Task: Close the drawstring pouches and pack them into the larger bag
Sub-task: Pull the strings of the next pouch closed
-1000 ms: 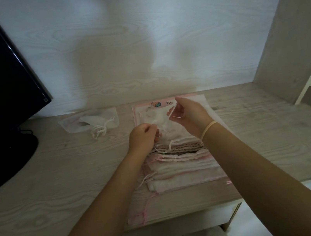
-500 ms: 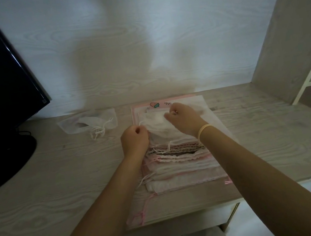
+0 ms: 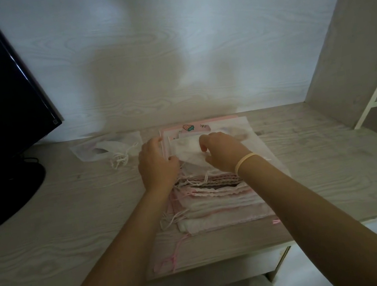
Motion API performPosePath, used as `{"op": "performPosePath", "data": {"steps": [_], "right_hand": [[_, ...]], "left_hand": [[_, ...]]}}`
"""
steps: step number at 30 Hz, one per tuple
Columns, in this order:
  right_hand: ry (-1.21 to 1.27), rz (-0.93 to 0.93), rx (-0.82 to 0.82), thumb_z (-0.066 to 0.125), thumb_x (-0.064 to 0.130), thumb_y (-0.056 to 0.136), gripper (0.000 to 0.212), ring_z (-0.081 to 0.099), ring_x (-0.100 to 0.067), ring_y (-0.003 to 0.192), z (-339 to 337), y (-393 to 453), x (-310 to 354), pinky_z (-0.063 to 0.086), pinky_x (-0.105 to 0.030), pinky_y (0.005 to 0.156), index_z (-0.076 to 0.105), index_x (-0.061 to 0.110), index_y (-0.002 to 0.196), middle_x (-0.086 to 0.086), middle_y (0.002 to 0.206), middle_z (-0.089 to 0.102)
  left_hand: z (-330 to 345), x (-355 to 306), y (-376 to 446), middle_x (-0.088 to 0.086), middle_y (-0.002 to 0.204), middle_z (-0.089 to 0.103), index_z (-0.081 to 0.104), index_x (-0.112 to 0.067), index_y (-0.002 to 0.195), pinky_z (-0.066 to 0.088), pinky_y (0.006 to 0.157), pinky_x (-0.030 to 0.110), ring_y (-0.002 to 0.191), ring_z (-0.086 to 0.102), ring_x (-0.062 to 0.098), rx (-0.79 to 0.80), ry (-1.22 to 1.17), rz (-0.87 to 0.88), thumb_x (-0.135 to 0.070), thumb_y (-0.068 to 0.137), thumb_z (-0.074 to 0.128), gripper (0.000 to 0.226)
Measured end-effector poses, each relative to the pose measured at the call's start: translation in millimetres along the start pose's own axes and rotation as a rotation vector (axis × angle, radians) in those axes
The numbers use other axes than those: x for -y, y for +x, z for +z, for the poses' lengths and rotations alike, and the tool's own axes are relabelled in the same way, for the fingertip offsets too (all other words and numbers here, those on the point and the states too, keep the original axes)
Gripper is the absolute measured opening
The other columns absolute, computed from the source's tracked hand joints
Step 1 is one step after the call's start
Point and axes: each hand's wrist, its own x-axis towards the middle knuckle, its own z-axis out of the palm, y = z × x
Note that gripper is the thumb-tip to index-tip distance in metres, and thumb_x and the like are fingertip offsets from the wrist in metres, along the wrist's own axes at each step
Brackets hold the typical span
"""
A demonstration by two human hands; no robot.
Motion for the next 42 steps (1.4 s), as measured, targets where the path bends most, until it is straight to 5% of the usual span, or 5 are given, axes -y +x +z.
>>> {"op": "performPosePath", "data": {"steps": [5,19,24,32,42], "right_hand": [[0.028,0.009,0.002,0.053,0.012,0.093,0.017,0.06,-0.028,0.095,1,0,3,0.047,-0.033,0.076,0.058,0.009,0.109,-0.012,0.106,0.064],[0.151,0.045,-0.05,0.054,0.018,0.092,0.016,0.061,-0.027,0.091,-1,-4,-1,0.051,-0.037,0.08,0.062,0.008,0.102,-0.012,0.1,0.066],[0.181,0.04,0.002,0.051,0.02,0.096,0.017,0.061,-0.026,0.091,4,-4,3,0.051,-0.036,0.082,0.062,0.009,0.103,-0.01,0.1,0.066],[0.451,0.085,0.035,0.053,0.008,0.092,0.025,0.055,-0.018,0.067,2,-9,4,0.048,-0.029,0.063,0.037,0.005,0.111,-0.004,0.077,0.06],[0.567,0.181,0.115,0.05,0.005,0.09,0.023,0.058,-0.021,0.083,-3,-9,-3,0.047,-0.031,0.071,0.051,0.01,0.113,-0.008,0.095,0.063]], "left_hand": [[4,-9,-7,-0.008,0.106,0.064,0.067,-0.024,0.109,0.05,0.086,0.033,0.097,0.06,0.012,0.375,0.084,0.248,-0.029,0.075,0.077,0.036],[3,-26,-3,-0.009,0.071,0.055,0.069,-0.017,0.088,0.033,0.056,0.026,0.068,0.051,0.012,0.438,0.058,0.153,-0.037,0.097,0.054,0.026],[-6,-38,-3,-0.001,0.087,0.064,0.064,-0.019,0.084,0.039,0.06,0.027,0.069,0.053,0.011,0.485,-0.227,-0.018,-0.028,0.101,0.042,0.03],[-3,-44,-8,0.003,0.091,0.073,0.07,-0.013,0.098,0.044,0.052,0.026,0.068,0.067,0.015,0.585,-0.538,-0.17,-0.023,0.101,0.048,0.024],[12,-38,-10,-0.006,0.065,0.068,0.077,-0.016,0.094,0.041,0.055,0.022,0.044,0.05,-0.001,0.359,-0.341,-0.083,-0.027,0.09,0.068,0.015]]}}
